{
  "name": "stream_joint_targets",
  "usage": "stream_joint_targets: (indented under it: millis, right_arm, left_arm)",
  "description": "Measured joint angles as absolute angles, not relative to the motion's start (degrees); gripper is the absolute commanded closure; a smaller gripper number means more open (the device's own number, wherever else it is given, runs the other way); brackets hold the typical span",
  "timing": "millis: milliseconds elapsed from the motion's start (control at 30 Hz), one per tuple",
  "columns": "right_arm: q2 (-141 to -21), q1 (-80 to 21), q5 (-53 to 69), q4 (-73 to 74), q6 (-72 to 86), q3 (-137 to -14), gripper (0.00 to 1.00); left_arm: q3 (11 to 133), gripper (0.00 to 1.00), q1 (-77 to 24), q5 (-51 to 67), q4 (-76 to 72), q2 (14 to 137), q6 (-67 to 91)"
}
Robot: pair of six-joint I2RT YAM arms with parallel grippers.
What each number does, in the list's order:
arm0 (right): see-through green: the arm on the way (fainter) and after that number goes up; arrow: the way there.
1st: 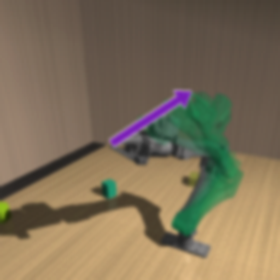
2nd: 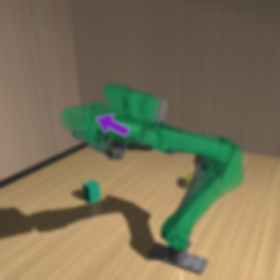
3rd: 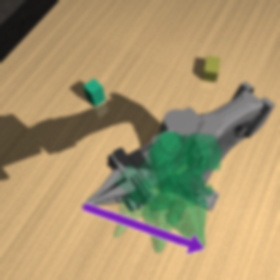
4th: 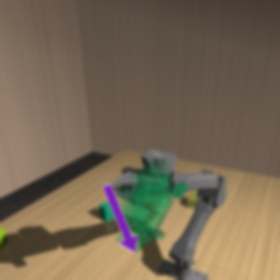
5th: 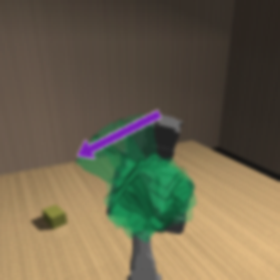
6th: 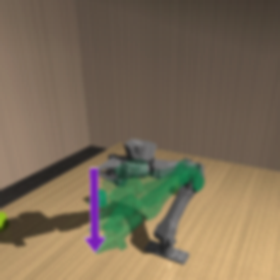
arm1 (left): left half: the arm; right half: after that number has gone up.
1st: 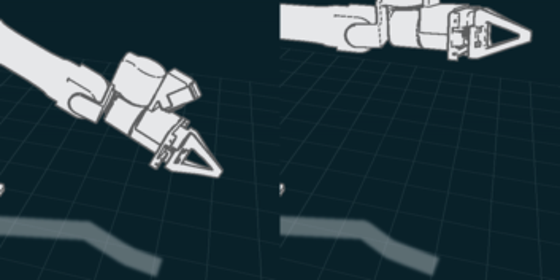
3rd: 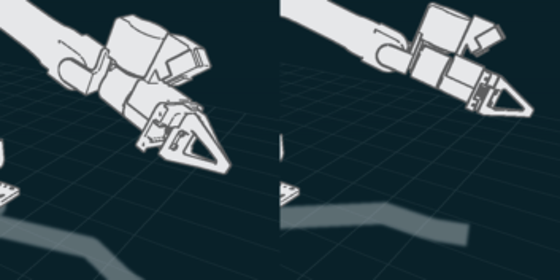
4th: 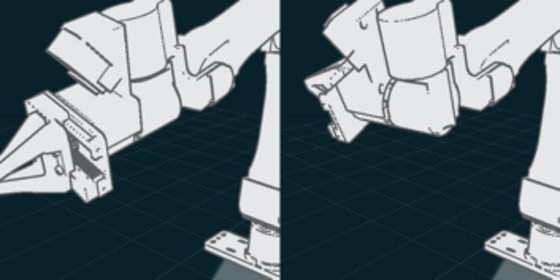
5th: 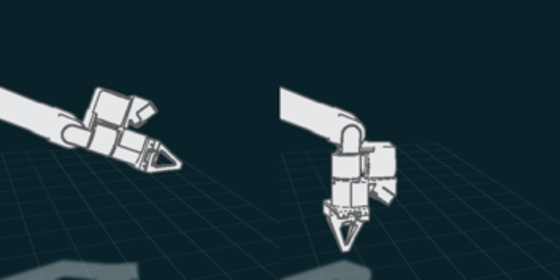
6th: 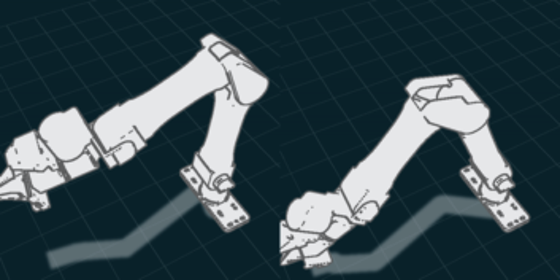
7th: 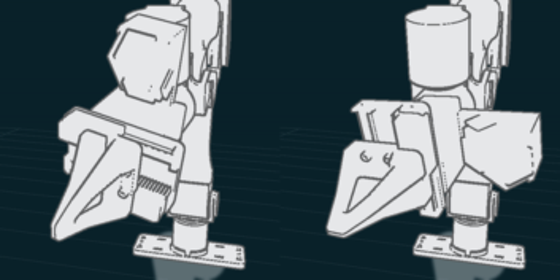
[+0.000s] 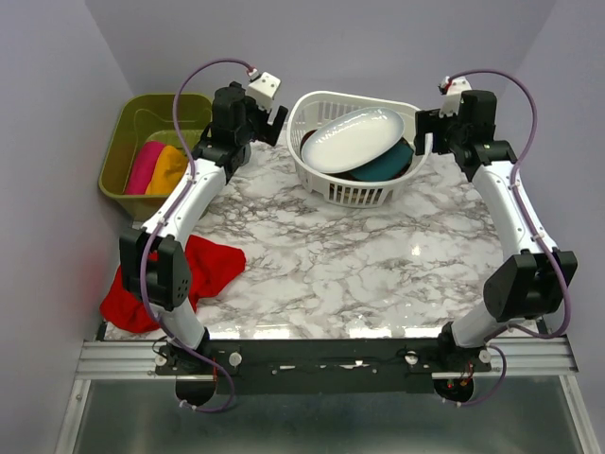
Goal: Roll the t-shirts
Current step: Move the bin to the center of the board.
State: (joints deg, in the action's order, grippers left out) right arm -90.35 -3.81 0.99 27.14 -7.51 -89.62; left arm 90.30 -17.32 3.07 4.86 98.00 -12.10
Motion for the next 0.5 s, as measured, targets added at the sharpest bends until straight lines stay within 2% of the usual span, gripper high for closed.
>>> stream_joint_targets:
  millis: [267, 367, 400, 467, 500]
  right_arm:
    - [-96.9, -3.8, 4.9, 30.0, -10.7, -95.5, 0.09]
    - [-100.2, -3.9, 5.0, 30.2, -11.0, -98.5, 0.39]
    - [-101.5, -4.1, 5.0, 30.1, -11.2, -99.9, 0.66]
    - [-103.6, -4.2, 5.0, 30.1, -12.0, -101.7, 0.91]
    - [-104.5, -4.2, 5.1, 30.0, -12.6, -102.5, 0.99]
  left_arm:
    - [90.7, 0.01, -17.3, 3.3, 7.7, 97.6, -11.1]
    - [89.4, 0.01, -17.3, 3.3, 8.6, 97.1, -11.1]
    - [88.6, 0.01, -17.3, 3.3, 9.1, 96.7, -11.0]
    - [87.2, 0.01, -17.3, 3.3, 9.4, 95.8, -11.1]
    - [86.7, 0.01, -17.3, 3.3, 9.6, 95.5, -11.1]
